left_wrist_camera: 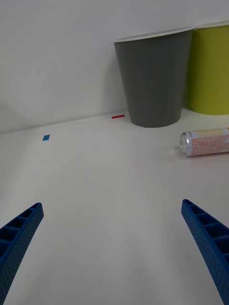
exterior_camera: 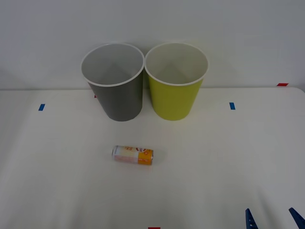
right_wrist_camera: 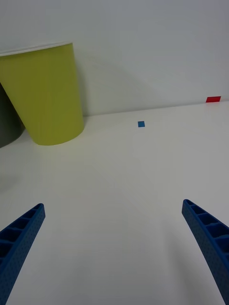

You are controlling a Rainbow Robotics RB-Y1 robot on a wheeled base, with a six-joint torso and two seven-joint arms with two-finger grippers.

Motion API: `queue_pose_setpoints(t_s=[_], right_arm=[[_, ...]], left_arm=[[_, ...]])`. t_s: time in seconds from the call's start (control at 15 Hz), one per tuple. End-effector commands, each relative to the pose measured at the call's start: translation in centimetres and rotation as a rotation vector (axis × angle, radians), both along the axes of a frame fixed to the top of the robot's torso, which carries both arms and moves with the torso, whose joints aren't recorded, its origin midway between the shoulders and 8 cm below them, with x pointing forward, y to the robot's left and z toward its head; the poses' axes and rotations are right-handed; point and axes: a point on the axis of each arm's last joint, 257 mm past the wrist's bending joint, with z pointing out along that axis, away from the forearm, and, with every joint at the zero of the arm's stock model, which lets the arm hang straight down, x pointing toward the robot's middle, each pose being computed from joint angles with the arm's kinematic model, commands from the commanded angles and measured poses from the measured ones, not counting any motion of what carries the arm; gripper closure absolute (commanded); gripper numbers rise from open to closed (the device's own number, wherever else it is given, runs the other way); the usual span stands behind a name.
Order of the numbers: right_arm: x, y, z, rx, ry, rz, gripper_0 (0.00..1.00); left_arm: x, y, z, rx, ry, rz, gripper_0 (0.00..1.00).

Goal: Put cans in the gray bin and PET bottles in the light green bin.

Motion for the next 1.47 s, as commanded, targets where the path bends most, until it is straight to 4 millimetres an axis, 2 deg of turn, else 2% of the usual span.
queue_pose_setpoints(t_s=[0.07,1.47], right_arm=[[0.00,0.00,0.00,0.000,0.000,0.000,0.00],[0.00,0.00,0.00,0.000,0.000,0.000,0.00]], left_arm=[[0.00,0.00,0.00,0.000,0.000,0.000,0.00],[0.00,0.00,0.00,0.000,0.000,0.000,0.00]])
